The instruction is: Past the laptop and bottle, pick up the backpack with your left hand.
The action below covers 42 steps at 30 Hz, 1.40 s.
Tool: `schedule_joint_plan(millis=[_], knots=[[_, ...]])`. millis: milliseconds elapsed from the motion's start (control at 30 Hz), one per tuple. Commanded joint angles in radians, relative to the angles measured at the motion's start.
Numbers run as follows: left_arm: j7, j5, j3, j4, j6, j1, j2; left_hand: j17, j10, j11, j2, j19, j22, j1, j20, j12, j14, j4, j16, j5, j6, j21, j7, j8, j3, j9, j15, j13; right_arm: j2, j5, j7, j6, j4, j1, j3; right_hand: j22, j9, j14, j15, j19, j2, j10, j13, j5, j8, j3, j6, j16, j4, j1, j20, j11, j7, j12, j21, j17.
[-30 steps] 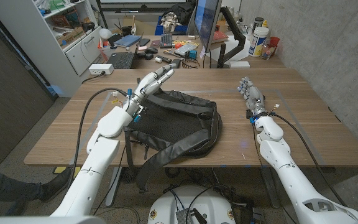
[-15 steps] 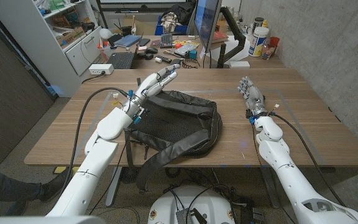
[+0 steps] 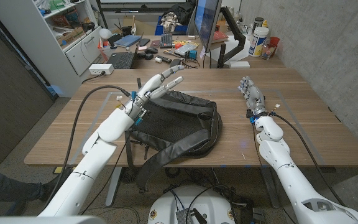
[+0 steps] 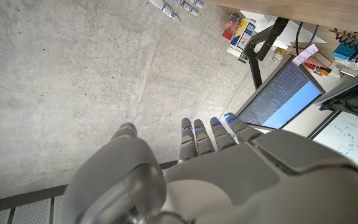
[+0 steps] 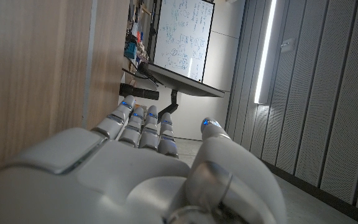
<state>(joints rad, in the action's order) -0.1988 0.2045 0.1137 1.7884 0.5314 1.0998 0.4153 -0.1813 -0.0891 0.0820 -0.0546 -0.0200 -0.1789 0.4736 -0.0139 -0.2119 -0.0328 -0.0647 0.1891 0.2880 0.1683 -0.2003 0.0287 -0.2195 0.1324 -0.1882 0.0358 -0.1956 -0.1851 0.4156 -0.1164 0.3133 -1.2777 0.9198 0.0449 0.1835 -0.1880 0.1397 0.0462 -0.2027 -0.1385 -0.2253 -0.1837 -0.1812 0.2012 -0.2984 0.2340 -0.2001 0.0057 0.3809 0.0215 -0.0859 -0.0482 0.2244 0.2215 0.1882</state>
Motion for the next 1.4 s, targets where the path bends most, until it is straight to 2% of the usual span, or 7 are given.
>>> schedule_joint_plan(millis=[33,500,900,1400], knots=[[0.075,0.057,0.046,0.031,0.011,-0.006,0.086,-0.004,-0.003,0.004,0.001,-0.006,-0.004,0.014,0.009,-0.003,-0.011,0.007,0.007,0.001,0.007,-0.007,0.003,-0.007,0.001,-0.004,0.02,-0.003,-0.001,0.003,-0.003,0.003,-0.002,0.003,-0.002,0.003,-0.002,0.006,0.001,-0.006,-0.003,-0.008,-0.004,-0.006,0.0,-0.01,0.007,0.0,0.0,0.005,-0.004,0.0,-0.001,0.006,-0.003,0.005],[0.106,0.078,0.118,0.028,0.032,-0.064,0.185,-0.003,-0.013,0.01,-0.001,0.004,-0.004,0.029,0.009,-0.005,-0.023,0.016,0.009,0.002,0.01,-0.009,0.005,-0.006,0.005,-0.004,0.025,-0.004,0.006,0.0,0.014,0.004,-0.02,0.019,-0.003,0.003,-0.002,0.006,0.0,-0.005,-0.004,-0.009,-0.004,-0.007,0.001,-0.011,0.011,0.001,-0.001,0.006,-0.006,0.0,0.001,0.005,-0.005,0.005],[0.109,0.118,0.162,0.059,0.019,-0.112,0.287,-0.003,-0.014,0.015,0.0,0.013,-0.004,0.055,0.025,-0.002,-0.025,0.032,0.007,0.005,-0.025,-0.011,0.012,0.008,0.011,-0.005,0.025,-0.004,0.014,-0.004,0.028,0.004,-0.023,0.023,-0.002,0.003,-0.002,0.008,0.0,-0.004,-0.004,-0.01,-0.004,-0.007,0.0,-0.013,0.012,0.002,-0.001,0.006,-0.006,0.003,0.001,0.005,-0.006,0.005],[0.151,0.172,0.17,0.116,-0.014,-0.109,0.405,-0.003,-0.012,0.028,-0.002,0.013,-0.004,0.101,0.041,0.001,-0.026,0.061,0.005,0.01,-0.061,-0.009,0.021,0.018,0.026,-0.006,0.023,-0.006,0.021,-0.011,0.043,0.004,-0.041,0.029,0.003,0.004,-0.002,0.012,0.002,-0.003,-0.005,-0.012,-0.004,-0.008,0.001,-0.015,0.015,0.001,-0.002,0.007,-0.008,0.004,0.003,0.005,-0.007,0.005]])
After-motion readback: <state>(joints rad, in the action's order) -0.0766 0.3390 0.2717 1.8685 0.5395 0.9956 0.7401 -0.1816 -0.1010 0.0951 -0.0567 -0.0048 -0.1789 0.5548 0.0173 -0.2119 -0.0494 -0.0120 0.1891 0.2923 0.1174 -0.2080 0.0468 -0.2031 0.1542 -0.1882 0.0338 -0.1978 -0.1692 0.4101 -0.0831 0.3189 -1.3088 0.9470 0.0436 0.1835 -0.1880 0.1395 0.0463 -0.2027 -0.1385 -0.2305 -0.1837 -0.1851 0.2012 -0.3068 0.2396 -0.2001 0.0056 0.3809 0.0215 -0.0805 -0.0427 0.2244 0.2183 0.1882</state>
